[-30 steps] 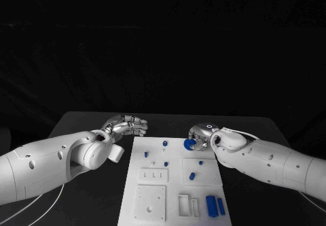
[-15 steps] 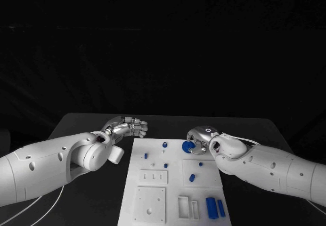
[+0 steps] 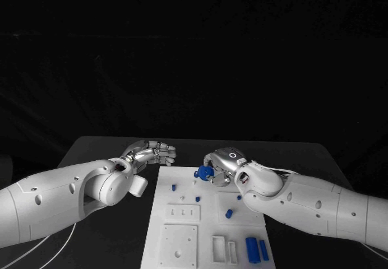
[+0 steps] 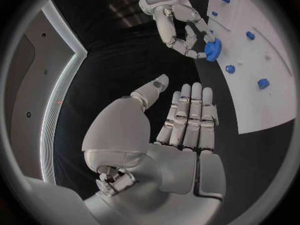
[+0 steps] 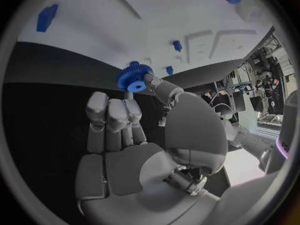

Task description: Assemble the parts on the task board

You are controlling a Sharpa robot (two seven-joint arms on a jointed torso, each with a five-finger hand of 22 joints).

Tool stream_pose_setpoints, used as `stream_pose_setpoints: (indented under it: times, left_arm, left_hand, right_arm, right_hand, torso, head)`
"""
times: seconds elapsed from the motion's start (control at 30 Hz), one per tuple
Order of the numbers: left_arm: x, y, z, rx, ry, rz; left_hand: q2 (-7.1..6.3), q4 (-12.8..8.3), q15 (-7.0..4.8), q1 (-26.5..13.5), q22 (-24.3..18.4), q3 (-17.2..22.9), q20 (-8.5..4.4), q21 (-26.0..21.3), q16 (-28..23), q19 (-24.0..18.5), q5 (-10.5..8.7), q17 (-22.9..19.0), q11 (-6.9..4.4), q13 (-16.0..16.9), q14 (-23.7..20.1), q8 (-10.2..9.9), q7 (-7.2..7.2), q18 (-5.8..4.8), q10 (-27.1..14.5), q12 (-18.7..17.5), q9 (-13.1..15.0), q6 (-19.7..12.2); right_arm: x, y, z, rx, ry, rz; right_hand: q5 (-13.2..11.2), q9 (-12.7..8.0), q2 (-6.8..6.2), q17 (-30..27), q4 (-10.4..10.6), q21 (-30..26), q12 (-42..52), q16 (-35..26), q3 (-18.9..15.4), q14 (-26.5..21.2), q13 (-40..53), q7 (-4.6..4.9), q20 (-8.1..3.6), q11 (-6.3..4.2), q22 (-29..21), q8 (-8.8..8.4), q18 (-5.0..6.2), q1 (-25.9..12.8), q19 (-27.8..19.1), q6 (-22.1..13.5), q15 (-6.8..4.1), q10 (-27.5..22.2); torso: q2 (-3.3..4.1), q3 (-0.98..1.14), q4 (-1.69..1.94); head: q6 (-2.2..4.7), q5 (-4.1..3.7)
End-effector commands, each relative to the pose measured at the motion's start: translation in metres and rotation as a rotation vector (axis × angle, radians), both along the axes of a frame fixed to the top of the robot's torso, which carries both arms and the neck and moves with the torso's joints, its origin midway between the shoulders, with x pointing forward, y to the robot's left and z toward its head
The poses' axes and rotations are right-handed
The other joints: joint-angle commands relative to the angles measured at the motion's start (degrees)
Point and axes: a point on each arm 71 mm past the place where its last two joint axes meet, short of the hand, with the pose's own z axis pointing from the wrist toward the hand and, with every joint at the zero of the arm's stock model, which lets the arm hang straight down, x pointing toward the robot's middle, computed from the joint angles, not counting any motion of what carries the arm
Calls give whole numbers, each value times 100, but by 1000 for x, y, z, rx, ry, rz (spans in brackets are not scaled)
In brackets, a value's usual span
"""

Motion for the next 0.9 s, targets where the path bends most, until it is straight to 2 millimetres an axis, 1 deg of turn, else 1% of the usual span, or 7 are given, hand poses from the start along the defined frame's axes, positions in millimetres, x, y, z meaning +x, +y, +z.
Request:
stream_pose_setpoints:
  times: [0.03, 0.2, 0.37, 0.53, 0.63, 0.77, 0.9]
  left_arm:
    - [0, -3, 2, -5, -9, -16]
    - [0, -3, 1, -5, -8, -16]
    - [0, -5, 1, -6, -8, -19]
    - [0, -6, 1, -6, -8, -22]
    - [0, -7, 1, -7, -8, -25]
    - [0, -7, 1, -7, -7, -24]
    - [0, -7, 1, -7, -7, -24]
  left_hand:
    - [5, -40, 6, -41, 122, 4, 6, 27, -30, -38, 36, 10, 17, -7, 34, -30, 29, 118, 34, -23, -9, -5]
    - [7, -39, 6, -43, 122, 5, 6, 27, -31, -38, 37, 11, 17, -7, 34, -30, 29, 118, 36, -25, -9, -4]
    - [3, -43, 5, -39, 122, 7, 6, 28, -32, -39, 38, 12, 17, -7, 34, -30, 28, 118, 37, -28, -9, -5]
    - [1, -45, 6, -39, 121, 7, 6, 28, -34, -40, 38, 13, 17, -7, 33, -30, 28, 118, 38, -29, -9, -4]
    - [1, -46, 6, -38, 121, 7, 6, 28, -34, -40, 38, 13, 17, -8, 33, -30, 28, 118, 38, -31, -9, -4]
    - [0, -46, 6, -38, 121, 8, 6, 29, -35, -41, 38, 14, 17, -8, 33, -30, 28, 118, 39, -32, -9, -4]
    - [-1, -46, 6, -39, 121, 7, 6, 29, -36, -41, 37, 14, 17, -8, 33, -31, 29, 118, 39, -33, -9, -5]
  right_arm:
    - [-5, 15, 3, -3, -56, 32]
    - [-8, 26, -3, -15, -47, 50]
    - [-4, 31, -12, -40, -31, 48]
    - [-3, 38, -23, -50, -18, 48]
    - [-4, 40, -26, -57, -6, 49]
    - [-2, 40, -29, -61, -1, 42]
    - [0, 41, -31, -67, 7, 37]
  right_hand:
    - [2, 30, -43, 7, 7, 18, 25, -34, 40, 3, -2, 91, -35, -7, 101, 7, 488, 9, 23, 326, -36, 28]
    - [2, 30, -52, 8, 21, 18, 12, -37, 55, 3, -10, 92, -37, -6, 100, 1, 488, 16, 24, 322, -36, 19]
    - [2, 28, -61, 9, 33, 16, -8, -41, 72, 3, -24, 94, -40, -4, 99, -8, 488, 24, 23, 315, -35, 2]
    - [3, 27, -62, 10, 39, 15, -20, -45, 84, 2, -31, 96, -42, -2, 98, -16, 488, 32, 23, 307, -33, -8]
    - [4, 27, -63, 10, 39, 15, -25, -46, 86, 2, -35, 97, -42, -2, 98, -18, 488, 35, 23, 305, -33, -14]
    - [4, 26, -65, 10, 40, 14, -32, -47, 87, 2, -40, 98, -43, -1, 97, -20, 488, 36, 22, 302, -32, -21]
    - [6, 24, -67, 11, 39, 13, -47, -50, 88, 1, -51, 101, -44, 1, 97, -28, 488, 39, 21, 292, -31, -37]
  torso:
    - [6, -4, 18]
    - [6, -9, 20]
    - [9, -18, 34]
    - [15, -15, 42]
    - [17, -10, 40]
    - [28, -21, 61]
    - [30, -28, 61]
  head:
    - [6, -2]
    - [18, 20]
    - [22, -1]
    - [33, -1]
    - [15, 20]
    - [12, 2]
    - [23, -10]
